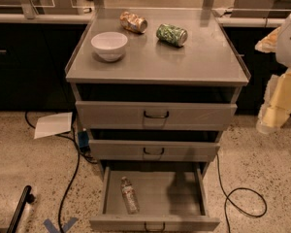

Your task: Pick water bottle from bottom drawer and place on counter

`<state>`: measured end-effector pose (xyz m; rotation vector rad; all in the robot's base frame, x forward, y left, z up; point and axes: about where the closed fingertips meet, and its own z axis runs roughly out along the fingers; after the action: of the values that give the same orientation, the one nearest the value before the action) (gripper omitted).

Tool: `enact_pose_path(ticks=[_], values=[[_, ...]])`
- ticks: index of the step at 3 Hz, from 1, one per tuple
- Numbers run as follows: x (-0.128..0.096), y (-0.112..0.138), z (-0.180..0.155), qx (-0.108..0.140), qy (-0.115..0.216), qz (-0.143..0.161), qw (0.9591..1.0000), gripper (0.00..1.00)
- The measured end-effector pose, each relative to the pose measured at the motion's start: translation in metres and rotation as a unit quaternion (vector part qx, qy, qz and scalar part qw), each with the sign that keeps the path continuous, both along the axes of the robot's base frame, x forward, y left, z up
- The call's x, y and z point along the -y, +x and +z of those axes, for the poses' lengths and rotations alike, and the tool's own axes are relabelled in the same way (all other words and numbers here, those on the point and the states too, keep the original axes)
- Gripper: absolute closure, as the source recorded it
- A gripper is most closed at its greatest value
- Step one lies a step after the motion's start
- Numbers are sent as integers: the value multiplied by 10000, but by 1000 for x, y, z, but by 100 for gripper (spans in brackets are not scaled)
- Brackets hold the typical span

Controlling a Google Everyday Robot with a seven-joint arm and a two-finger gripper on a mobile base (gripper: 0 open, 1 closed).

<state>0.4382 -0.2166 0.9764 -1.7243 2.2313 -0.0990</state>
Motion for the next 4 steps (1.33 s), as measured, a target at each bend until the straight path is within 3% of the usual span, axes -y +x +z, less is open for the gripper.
enact_pose_path(ticks=[1, 2, 3, 4], values=[[0, 0, 0, 0, 1, 0, 10000, 0], [-5, 0, -6, 120, 222, -121, 9996, 0], [-17, -10, -44, 39, 958, -648, 9933, 0], [-35, -21, -107, -310, 1842, -1500, 9709, 0]])
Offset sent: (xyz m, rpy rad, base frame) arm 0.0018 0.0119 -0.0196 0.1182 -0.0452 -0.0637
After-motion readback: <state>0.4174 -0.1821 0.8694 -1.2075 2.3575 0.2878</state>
